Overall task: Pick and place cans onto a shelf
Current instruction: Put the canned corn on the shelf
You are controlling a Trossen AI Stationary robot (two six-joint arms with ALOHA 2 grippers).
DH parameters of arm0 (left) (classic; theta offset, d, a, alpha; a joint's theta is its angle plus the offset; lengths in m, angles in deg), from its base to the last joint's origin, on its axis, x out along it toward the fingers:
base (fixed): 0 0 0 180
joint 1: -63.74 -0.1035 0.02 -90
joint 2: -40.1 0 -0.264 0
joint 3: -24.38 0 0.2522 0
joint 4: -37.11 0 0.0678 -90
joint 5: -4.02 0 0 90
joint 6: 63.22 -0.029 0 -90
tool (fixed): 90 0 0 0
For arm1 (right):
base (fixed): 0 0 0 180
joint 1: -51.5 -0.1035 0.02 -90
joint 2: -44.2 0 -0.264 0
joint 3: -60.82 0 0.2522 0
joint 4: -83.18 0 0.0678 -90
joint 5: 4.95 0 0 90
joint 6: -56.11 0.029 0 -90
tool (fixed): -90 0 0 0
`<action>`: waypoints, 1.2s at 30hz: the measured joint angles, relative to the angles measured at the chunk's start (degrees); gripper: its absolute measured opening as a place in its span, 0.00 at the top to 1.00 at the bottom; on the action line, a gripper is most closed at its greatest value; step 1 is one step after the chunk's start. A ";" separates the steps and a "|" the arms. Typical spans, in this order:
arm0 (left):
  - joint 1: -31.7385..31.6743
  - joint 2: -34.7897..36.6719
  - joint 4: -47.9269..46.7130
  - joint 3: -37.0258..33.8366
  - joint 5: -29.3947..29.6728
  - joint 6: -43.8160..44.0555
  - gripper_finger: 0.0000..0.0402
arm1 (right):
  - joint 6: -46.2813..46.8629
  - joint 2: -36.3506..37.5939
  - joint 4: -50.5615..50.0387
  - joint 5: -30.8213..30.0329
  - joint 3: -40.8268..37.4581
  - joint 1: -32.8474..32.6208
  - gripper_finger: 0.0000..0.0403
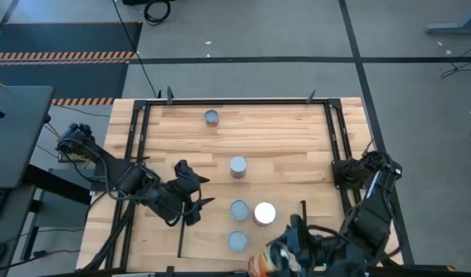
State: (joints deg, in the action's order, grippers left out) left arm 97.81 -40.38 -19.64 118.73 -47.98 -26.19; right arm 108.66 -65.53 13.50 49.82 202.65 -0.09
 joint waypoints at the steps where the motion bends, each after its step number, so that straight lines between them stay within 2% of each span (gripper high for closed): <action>1: -0.01 0.01 0.84 0.00 -0.60 -0.20 0.29 | 0.01 -0.02 -0.34 1.11 0.00 -0.33 0.23; 5: -0.36 0.01 3.68 0.00 -2.27 0.22 0.29 | -0.01 0.19 -3.08 5.31 0.00 -1.24 0.23; 8: -0.46 0.01 5.13 0.00 -2.24 2.86 0.29 | 2.63 0.48 -10.81 6.71 0.00 -2.38 0.23; 12: -0.46 -0.02 6.56 0.00 -2.10 6.60 0.29 | 11.91 0.21 -22.57 6.77 0.00 -3.97 0.23; 15: -0.42 -0.12 6.52 0.00 -1.93 9.64 0.29 | 21.65 0.09 -28.29 3.17 -0.32 -4.99 0.23; 19: -0.48 -0.12 6.67 0.00 -1.58 11.77 0.29 | 31.52 0.13 -34.17 2.21 -2.32 -5.07 0.23; 21: -0.48 -0.14 6.73 0.00 -0.88 11.81 0.29 | 32.12 0.13 -33.77 2.83 -4.61 -5.04 0.23; 28: -0.52 -0.16 6.80 0.00 1.19 11.30 0.29 | 6.57 0.04 -21.66 3.31 -8.42 -5.32 0.23; 32: -0.52 -0.16 6.80 0.00 1.38 11.22 0.29 | -13.71 0.13 -21.27 9.37 -8.39 -3.38 0.23; 36: -0.50 -0.16 6.80 0.00 1.39 11.24 0.29 | -33.19 0.13 -20.73 17.90 -8.39 -0.43 0.23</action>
State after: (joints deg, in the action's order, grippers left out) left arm 97.30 -40.54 -12.83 118.74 -46.59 -14.95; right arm 75.47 -65.40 -7.24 67.72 194.26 -0.52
